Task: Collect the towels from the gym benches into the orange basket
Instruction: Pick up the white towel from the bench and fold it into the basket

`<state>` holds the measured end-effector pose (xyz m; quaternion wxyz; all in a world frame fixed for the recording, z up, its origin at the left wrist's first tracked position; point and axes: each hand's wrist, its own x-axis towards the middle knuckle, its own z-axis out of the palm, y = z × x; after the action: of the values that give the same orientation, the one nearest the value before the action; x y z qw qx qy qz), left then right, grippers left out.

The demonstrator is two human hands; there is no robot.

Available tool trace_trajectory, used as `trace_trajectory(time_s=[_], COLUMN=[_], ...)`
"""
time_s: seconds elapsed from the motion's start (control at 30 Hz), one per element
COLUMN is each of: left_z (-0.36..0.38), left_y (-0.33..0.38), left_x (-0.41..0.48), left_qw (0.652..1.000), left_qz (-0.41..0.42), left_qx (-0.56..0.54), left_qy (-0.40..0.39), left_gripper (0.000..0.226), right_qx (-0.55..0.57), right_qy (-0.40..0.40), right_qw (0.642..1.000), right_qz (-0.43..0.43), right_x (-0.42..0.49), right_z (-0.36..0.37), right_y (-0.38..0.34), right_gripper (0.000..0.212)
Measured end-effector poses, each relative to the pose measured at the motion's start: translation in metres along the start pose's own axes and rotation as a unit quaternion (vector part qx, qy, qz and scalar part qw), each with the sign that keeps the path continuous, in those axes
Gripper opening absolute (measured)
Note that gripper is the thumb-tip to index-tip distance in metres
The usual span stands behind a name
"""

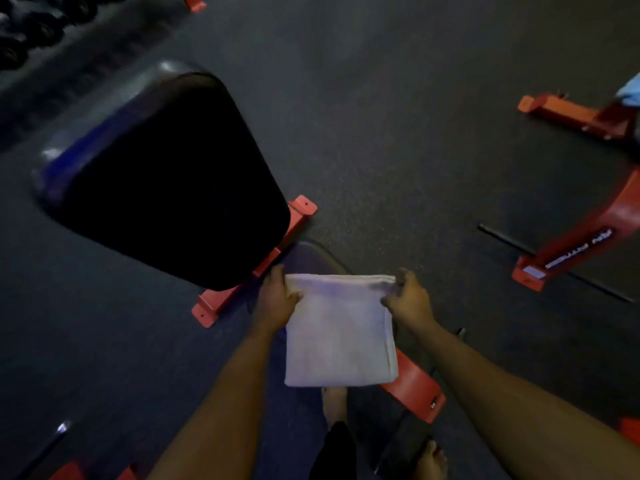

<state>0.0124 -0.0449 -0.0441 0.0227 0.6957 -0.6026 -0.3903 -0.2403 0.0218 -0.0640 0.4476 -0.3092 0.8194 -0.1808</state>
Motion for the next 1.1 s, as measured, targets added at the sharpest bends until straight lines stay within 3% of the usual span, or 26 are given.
trace_trajectory(time_s=[0.03, 0.1, 0.2, 0.27, 0.37, 0.43, 0.53, 0.73, 0.97, 1.1], left_z=[0.014, 0.039, 0.074, 0.082, 0.074, 0.061, 0.036, 0.005, 0.05, 0.109], left_y=[-0.003, -0.013, -0.027, -0.031, -0.019, -0.001, 0.04, 0.156, 0.28, 0.339], left_x=[0.015, 0.031, 0.037, 0.036, 0.029, 0.019, 0.0, -0.058, -0.167, -0.248], left_qw=[0.999, 0.993, 0.987, 0.988, 0.993, 0.993, 0.993, 0.98, 0.956, 0.938], left_qz=[-0.037, -0.111, -0.145, -0.138, -0.084, -0.044, 0.034, 0.167, 0.274, 0.321], left_qx=[0.007, 0.024, 0.001, -0.018, -0.013, -0.029, -0.02, -0.034, -0.023, -0.03], left_qy=[-0.016, -0.044, -0.07, -0.067, -0.085, -0.102, -0.108, -0.107, -0.103, -0.126], left_gripper=[0.077, 0.082, 0.074, 0.061, 0.04, 0.035, 0.041, 0.047, 0.045, 0.044], right_qx=[0.009, 0.025, -0.038, -0.055, 0.016, 0.109, 0.162, 0.201, 0.254, 0.265], right_qy=[-0.016, -0.061, -0.086, -0.03, -0.012, -0.038, -0.006, 0.107, 0.226, 0.277], right_qw=[0.999, 0.989, 0.979, 0.986, 0.995, 0.985, 0.978, 0.972, 0.94, 0.924], right_qz=[0.049, 0.135, 0.179, 0.153, 0.097, 0.128, 0.131, 0.052, -0.008, -0.009], right_x=[0.013, 0.03, 0.044, 0.041, 0.027, 0.013, -0.011, -0.074, -0.161, -0.209], right_z=[0.011, 0.035, 0.067, 0.073, 0.067, 0.056, 0.021, -0.11, -0.256, -0.331], right_y=[0.005, 0.016, 0.037, 0.042, 0.038, 0.029, 0.013, 0.006, 0.071, 0.148], right_gripper=[0.09, 0.099, 0.084, 0.073, 0.049, 0.05, 0.044, 0.036, 0.053, 0.042])
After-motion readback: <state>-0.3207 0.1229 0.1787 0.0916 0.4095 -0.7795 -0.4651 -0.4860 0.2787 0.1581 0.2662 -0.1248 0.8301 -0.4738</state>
